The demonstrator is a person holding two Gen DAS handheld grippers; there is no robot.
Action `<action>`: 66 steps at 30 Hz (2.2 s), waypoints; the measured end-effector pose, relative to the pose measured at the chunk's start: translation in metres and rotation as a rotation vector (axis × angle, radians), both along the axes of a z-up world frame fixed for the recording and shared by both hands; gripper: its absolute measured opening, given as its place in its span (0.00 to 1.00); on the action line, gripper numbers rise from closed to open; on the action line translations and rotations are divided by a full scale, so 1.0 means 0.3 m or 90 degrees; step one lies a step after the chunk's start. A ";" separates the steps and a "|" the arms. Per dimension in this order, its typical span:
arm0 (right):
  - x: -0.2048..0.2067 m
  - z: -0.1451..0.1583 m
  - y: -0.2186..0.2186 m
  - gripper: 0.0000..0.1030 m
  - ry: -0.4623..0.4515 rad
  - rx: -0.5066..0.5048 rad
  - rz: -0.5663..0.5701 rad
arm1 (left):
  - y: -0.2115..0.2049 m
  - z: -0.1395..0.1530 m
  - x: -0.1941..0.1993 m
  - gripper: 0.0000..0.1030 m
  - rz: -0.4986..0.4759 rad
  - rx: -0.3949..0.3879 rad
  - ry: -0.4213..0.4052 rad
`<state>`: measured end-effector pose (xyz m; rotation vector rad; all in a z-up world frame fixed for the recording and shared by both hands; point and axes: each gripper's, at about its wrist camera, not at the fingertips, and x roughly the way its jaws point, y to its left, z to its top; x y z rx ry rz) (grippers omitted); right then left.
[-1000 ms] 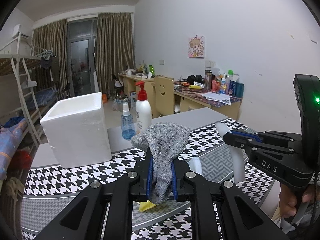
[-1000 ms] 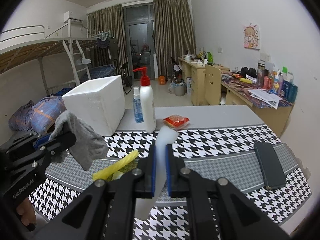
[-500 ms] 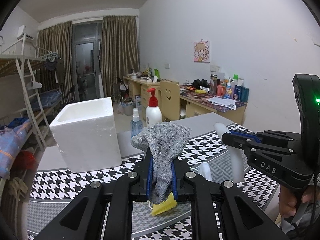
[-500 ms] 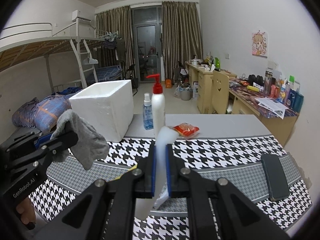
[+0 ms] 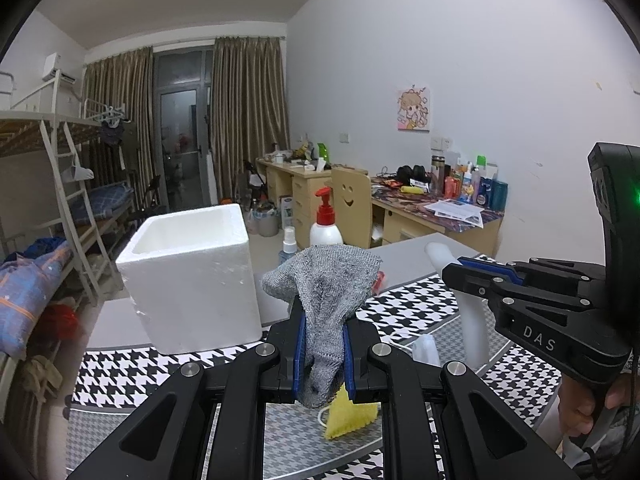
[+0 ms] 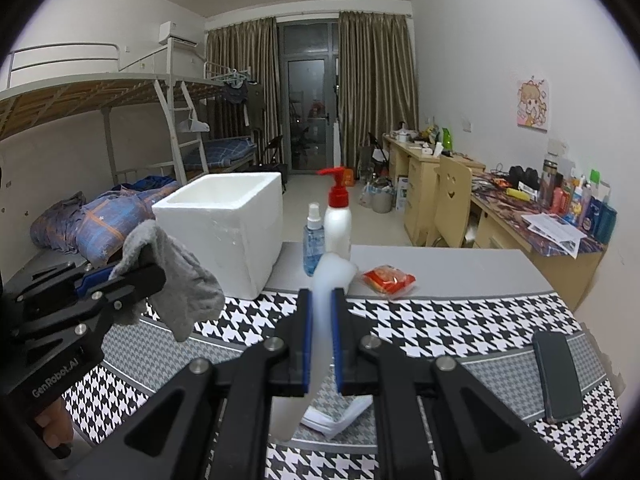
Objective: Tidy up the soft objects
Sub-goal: 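Carry the grey sock and white tube toward the foam box with both grippers, then bring the sock and tube above the foam box with both grippers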
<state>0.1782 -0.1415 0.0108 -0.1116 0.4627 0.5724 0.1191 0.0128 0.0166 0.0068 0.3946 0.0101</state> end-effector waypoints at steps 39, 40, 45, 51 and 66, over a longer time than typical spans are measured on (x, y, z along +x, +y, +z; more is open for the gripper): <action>0.034 0.110 0.198 0.13 -0.072 -0.003 0.074 | 0.154 0.078 0.063 0.16 0.054 -0.003 -0.026; 0.036 0.112 0.203 0.13 -0.073 -0.004 0.076 | 0.155 0.080 0.067 0.16 0.055 -0.002 -0.026; 0.046 0.118 0.227 0.13 -0.075 -0.001 0.085 | 0.168 0.080 0.088 0.16 0.062 0.002 -0.024; 0.065 0.126 0.253 0.13 -0.076 0.001 0.092 | 0.202 0.095 0.113 0.16 0.075 0.001 -0.024; 0.109 0.161 0.316 0.13 -0.103 0.011 0.103 | 0.268 0.112 0.176 0.16 0.086 -0.017 -0.024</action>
